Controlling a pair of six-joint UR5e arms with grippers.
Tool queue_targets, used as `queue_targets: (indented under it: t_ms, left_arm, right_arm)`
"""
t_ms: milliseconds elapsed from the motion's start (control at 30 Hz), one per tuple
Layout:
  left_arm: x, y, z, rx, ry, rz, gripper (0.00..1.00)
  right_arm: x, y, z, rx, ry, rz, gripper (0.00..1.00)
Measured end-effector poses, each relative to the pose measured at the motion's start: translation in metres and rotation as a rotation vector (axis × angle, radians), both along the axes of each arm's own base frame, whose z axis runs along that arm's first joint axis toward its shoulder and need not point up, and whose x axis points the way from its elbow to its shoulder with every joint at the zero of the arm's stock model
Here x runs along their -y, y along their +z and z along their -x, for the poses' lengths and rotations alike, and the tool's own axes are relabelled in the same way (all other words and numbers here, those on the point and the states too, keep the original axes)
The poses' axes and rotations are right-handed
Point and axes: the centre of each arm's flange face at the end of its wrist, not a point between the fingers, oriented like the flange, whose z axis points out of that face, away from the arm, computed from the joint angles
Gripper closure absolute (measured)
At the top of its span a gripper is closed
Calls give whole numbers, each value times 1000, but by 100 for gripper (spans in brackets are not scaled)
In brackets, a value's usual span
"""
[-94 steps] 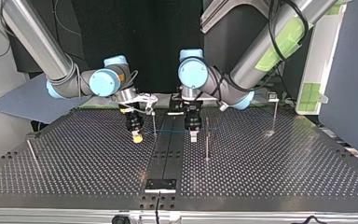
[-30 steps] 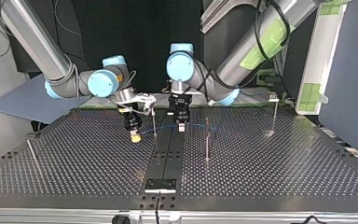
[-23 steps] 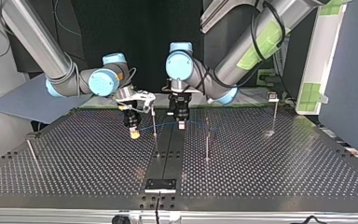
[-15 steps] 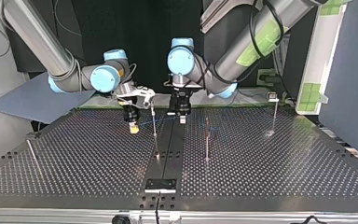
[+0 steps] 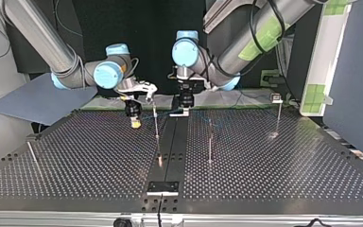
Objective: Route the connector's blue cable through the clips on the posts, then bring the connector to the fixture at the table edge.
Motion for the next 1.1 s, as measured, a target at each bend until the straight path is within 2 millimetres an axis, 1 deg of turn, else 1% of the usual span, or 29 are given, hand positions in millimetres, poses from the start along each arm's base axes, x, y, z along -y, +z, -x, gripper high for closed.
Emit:
queue_targets:
  t_ms: [267, 400, 467, 667, 933, 1100]
  left_arm:
    - [-1, -10, 8, -4, -16, 0, 100]
    - [-1, -12, 10, -4, -21, 1, 100]
    - [0, -13, 11, -4, -26, 1, 100]
    - [4, -16, 15, -10, -40, -3, 100]
    - [13, -46, 21, -40, -62, -5, 100]
    - [16, -54, 22, -45, -68, 3, 100]
  right_arm:
    - [-9, 10, 9, 8, -17, 9, 100]
    - [-16, 18, 14, 17, -26, 21, 100]
    - [-20, 18, 18, 18, -28, 20, 100]
    - [-31, 2, 27, 4, -34, -3, 100]
    - [-42, -19, 38, 5, -40, -11, 100]
    - [-48, -33, 46, 5, -46, -13, 100]
